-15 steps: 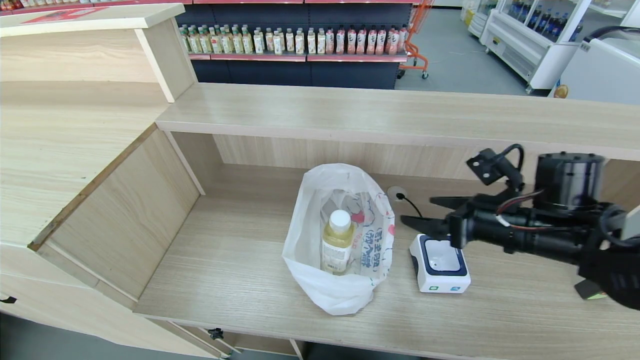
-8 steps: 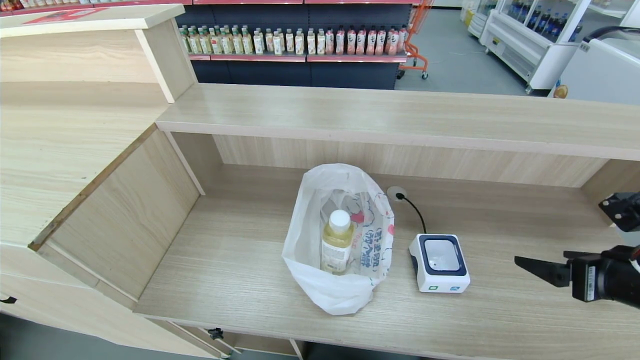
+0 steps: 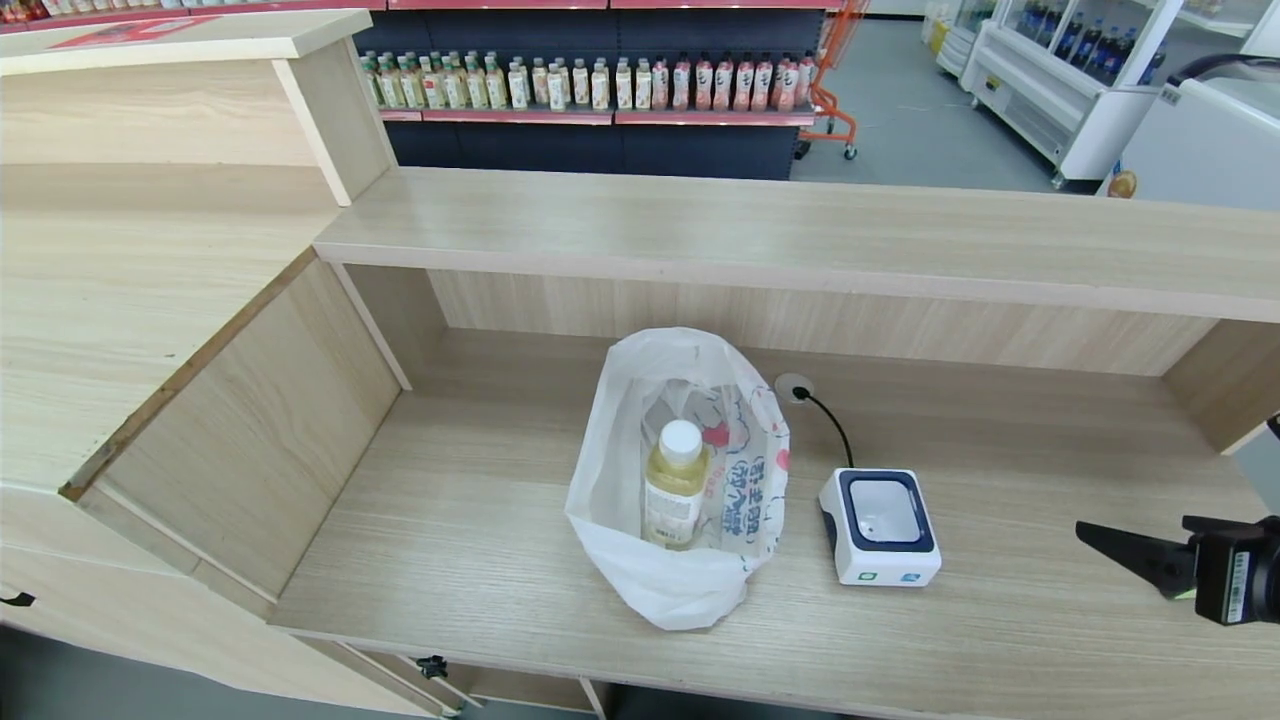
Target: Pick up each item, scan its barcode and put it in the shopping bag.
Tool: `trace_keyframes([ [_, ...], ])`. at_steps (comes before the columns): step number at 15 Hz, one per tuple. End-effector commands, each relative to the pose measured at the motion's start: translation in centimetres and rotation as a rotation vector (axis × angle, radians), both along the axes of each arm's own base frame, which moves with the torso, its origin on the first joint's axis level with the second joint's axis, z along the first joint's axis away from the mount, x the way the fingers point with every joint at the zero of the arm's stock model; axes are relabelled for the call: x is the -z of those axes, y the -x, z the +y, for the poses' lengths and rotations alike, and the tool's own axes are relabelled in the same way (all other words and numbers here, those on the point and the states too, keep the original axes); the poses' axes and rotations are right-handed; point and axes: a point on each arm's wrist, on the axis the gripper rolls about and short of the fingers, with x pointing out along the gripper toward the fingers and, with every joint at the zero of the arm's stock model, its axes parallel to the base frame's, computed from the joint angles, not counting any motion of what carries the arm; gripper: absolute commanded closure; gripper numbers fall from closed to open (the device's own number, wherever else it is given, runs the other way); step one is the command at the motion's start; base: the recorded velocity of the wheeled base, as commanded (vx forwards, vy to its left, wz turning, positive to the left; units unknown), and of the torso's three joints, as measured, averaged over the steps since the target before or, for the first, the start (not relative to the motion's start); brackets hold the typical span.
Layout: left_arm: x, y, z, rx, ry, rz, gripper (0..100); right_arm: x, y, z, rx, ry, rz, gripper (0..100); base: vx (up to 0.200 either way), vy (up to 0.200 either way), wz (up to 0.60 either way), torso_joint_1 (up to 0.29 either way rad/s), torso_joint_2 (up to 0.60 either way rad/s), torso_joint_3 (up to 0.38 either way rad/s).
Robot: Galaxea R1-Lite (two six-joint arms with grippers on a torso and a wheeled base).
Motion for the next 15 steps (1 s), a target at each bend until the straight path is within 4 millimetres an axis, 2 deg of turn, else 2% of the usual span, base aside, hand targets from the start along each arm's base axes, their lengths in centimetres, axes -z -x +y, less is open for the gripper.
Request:
trace_keyframes([
  [1, 0.00, 0.00, 0.00, -0.001, -0.001, 0.000, 0, -0.11, -0.04, -0.08, 0.005, 0.001, -0.003, 0, 0.000, -0.200, 0.00, -0.002, 0.01, 0.007],
  [4, 0.00, 0.00, 0.01, -0.003, -0.002, -0.001, 0, -0.14, -0.21, -0.26, 0.015, 0.000, 0.000, 0, 0.000, -0.200, 0.00, 0.009, 0.00, 0.002],
  [10, 0.00, 0.00, 0.01, -0.004, 0.005, 0.000, 0, -0.05, 0.22, -0.17, 0.012, -0.002, 0.012, 0, -0.200, -0.200, 0.00, 0.002, 0.00, 0.002],
  [15, 0.00, 0.00, 0.01, -0.003, -0.001, 0.000, 0, 0.15, 0.75, -0.08, 0.010, -0.006, 0.037, 0, 0.000, 0.000, 0.00, 0.000, 0.00, 0.000],
])
